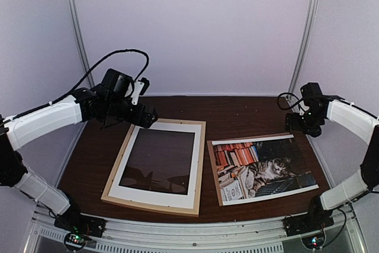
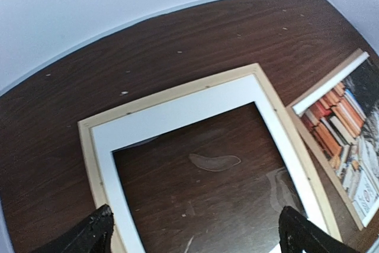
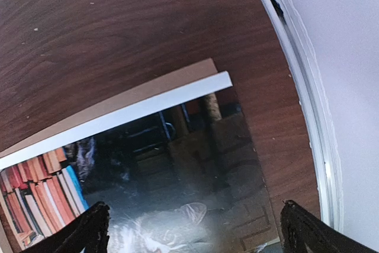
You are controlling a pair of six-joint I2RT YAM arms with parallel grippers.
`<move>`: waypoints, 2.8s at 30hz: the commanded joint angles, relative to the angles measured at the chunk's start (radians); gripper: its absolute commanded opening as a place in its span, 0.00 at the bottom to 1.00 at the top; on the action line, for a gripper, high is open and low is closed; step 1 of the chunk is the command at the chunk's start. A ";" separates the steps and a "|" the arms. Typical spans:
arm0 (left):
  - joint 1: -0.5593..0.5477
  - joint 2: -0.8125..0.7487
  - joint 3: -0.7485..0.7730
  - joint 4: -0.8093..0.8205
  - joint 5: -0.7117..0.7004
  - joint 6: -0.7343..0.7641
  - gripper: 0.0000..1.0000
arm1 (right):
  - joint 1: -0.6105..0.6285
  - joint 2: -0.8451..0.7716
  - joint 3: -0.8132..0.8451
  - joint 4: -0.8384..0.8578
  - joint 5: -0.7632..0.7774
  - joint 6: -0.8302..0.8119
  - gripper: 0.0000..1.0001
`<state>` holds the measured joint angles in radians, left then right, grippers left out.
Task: Put the photo into the frame
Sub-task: Rotate the photo at the center of the board.
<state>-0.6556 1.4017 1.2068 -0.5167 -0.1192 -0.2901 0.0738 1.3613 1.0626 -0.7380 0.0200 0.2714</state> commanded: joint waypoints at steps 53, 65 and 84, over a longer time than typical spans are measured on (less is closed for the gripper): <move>-0.359 0.907 0.583 0.072 0.410 0.015 0.78 | -0.399 0.067 -0.445 0.285 -0.452 0.203 0.71; -0.355 0.947 0.625 -0.016 0.291 -0.066 0.74 | -0.360 0.223 -0.321 0.316 -0.581 0.121 0.53; -0.322 0.988 0.650 -0.148 0.249 -0.137 0.61 | -0.216 0.160 -0.279 0.222 -0.393 0.061 0.63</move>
<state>-0.9798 2.3363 1.8545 -0.5945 0.1452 -0.4065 -0.1619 1.5501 0.7792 -0.4286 -0.4282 0.3428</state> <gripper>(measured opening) 0.614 0.590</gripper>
